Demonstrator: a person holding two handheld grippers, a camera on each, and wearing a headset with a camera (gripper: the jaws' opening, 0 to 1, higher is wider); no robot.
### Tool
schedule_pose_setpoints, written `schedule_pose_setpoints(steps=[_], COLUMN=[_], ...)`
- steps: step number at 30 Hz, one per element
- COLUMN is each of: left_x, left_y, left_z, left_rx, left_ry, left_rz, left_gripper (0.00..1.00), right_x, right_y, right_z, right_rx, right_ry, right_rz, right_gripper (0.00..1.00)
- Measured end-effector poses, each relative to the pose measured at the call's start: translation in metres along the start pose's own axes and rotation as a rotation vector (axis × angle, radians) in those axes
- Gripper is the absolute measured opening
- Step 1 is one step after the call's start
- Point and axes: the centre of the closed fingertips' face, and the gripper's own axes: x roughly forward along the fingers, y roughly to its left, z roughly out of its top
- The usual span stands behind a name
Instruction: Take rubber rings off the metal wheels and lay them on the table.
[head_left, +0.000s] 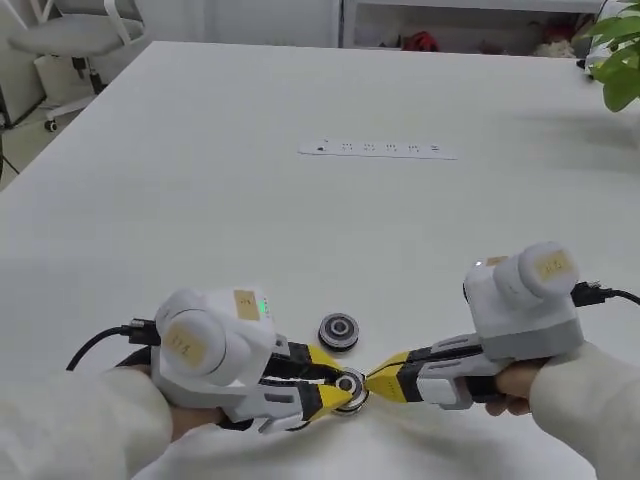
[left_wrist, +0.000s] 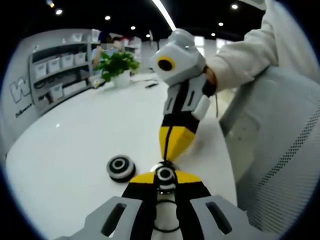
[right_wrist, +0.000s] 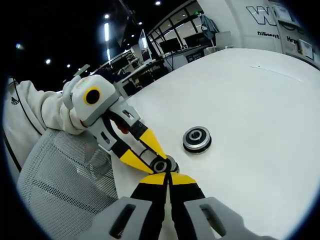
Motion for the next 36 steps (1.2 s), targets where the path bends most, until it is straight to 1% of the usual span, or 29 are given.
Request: schedule_pose_setpoints(steps=[12, 24, 25, 26, 27, 28, 29, 30, 31, 32, 33, 34, 35, 36], left_x=[0.000, 0.000, 0.001, 0.001, 0.002, 0.002, 0.002, 0.002, 0.002, 0.002, 0.002, 0.002, 0.002, 0.002], left_y=[0.000, 0.000, 0.000, 0.000, 0.000, 0.000, 0.000, 0.000, 0.000, 0.000, 0.001, 0.001, 0.001, 0.001], left_z=[0.000, 0.000, 0.001, 0.001, 0.002, 0.002, 0.002, 0.002, 0.002, 0.002, 0.002, 0.001, 0.001, 0.001], left_rx=[-0.002, -0.004, -0.008, -0.007, -0.002, -0.001, -0.004, -0.004, -0.004, -0.004, -0.003, -0.002, -0.002, -0.002], left_ry=[0.002, 0.003, 0.001, 0.001, 0.003, 0.004, 0.004, 0.003, 0.003, 0.004, 0.004, 0.005, 0.005, 0.005], left_rz=[0.003, 0.007, 0.012, 0.014, 0.016, 0.015, 0.015, 0.015, 0.015, 0.015, 0.016, 0.016, 0.015, 0.015], left_gripper=[0.13, 0.13, 0.13, 0.13, 0.13, 0.13, 0.13, 0.13, 0.13, 0.13, 0.13, 0.13, 0.13, 0.13], right_x=[0.001, 0.003, 0.002, 0.000, 0.001, 0.002, 0.005, 0.005, 0.004, 0.004, 0.002, 0.002, 0.001, 0.001], right_y=[0.003, 0.007, 0.033, 0.039, 0.026, 0.024, 0.028, 0.030, 0.026, 0.022, 0.012, 0.008, 0.004, 0.003], right_z=[0.002, 0.004, 0.026, 0.036, 0.037, 0.039, 0.040, 0.038, 0.032, 0.026, 0.016, 0.010, 0.005, 0.003], right_rx=[-0.012, -0.023, 0.013, 0.079, -0.021, -0.107, -0.120, -0.092, -0.073, -0.087, -0.128, -0.140, -0.146, -0.153], right_ry=[-0.002, -0.010, -0.126, -0.162, -0.121, -0.115, -0.124, -0.120, -0.103, -0.080, -0.040, -0.011, 0.008, 0.016], right_rz=[0.003, 0.017, 0.156, 0.175, 0.077, 0.040, 0.051, 0.062, 0.062, 0.042, 0.008, -0.009, -0.020, -0.019], right_gripper=[0.00, 0.00, 0.00, 0.00, 0.00, 0.00, 0.00, 0.00, 0.00, 0.00, 0.00, 0.00, 0.00, 0.00])
